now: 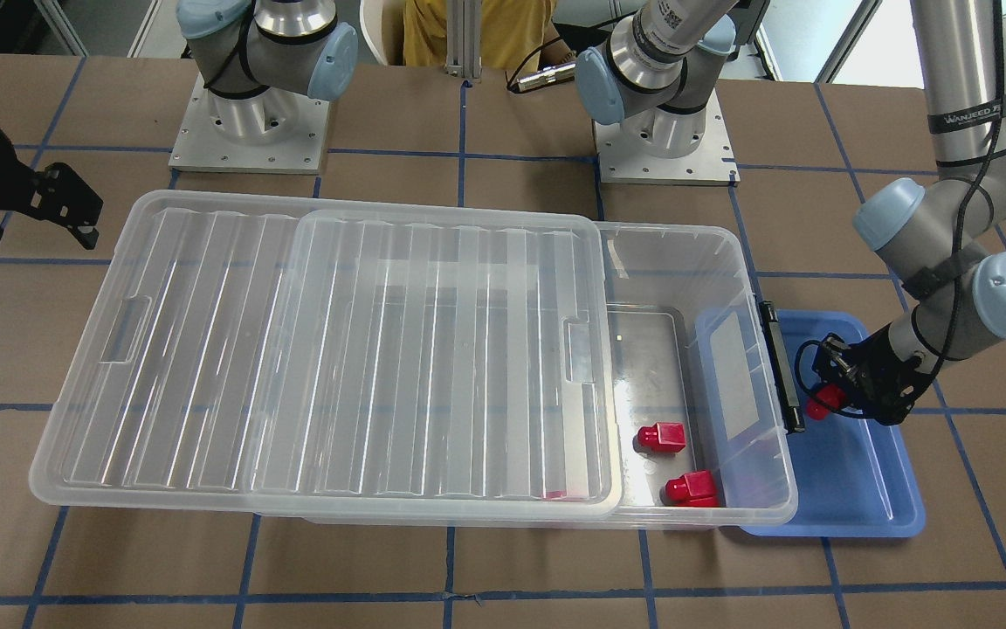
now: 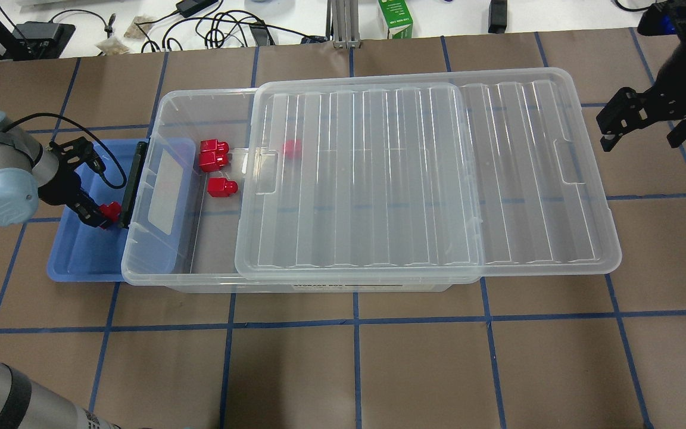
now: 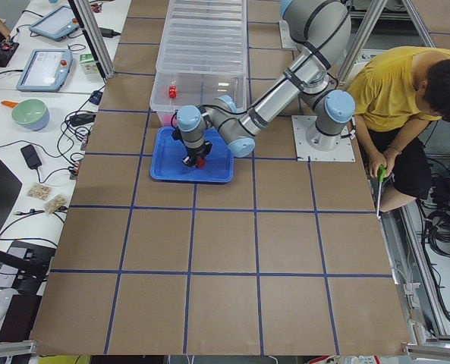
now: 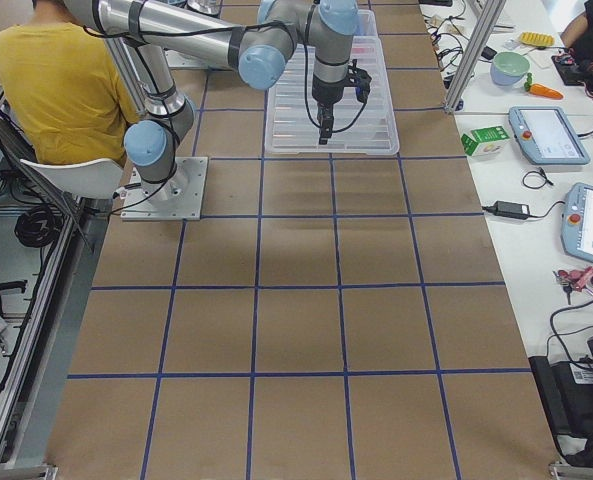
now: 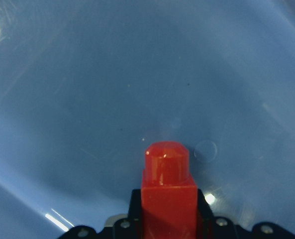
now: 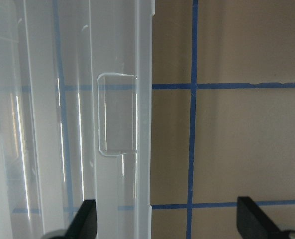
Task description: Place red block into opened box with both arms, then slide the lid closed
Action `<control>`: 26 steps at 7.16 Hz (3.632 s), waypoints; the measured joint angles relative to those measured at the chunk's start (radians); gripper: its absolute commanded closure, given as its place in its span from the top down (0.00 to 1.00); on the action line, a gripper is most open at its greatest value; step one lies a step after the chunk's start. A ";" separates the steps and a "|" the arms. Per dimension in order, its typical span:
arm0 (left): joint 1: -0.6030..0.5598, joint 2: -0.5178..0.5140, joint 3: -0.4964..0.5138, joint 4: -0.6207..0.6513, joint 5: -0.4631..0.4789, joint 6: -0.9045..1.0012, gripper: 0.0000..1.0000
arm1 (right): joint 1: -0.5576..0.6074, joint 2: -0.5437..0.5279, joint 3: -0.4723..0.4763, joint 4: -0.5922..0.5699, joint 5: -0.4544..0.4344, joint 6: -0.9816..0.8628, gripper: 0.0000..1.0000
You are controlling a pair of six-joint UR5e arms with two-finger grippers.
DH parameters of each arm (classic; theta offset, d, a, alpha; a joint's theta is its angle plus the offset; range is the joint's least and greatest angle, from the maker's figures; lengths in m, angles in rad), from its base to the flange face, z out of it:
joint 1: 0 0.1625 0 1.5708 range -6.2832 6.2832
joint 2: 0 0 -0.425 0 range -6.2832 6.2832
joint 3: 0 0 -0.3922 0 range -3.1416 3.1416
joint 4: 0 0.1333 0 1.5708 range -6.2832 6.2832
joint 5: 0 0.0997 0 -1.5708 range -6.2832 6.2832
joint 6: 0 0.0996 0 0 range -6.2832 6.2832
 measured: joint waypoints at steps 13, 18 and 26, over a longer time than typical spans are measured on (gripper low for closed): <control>-0.435 0.264 0.053 -0.201 0.006 -1.140 0.00 | 0.000 -0.050 -0.034 0.148 -0.018 0.031 1.00; -0.431 0.243 -0.034 -0.150 -0.001 -1.173 0.74 | 0.000 -0.057 -0.014 0.148 -0.018 0.030 1.00; -0.435 0.285 0.133 -0.300 0.002 -1.169 1.00 | -0.005 -0.056 -0.011 0.141 -0.030 0.028 1.00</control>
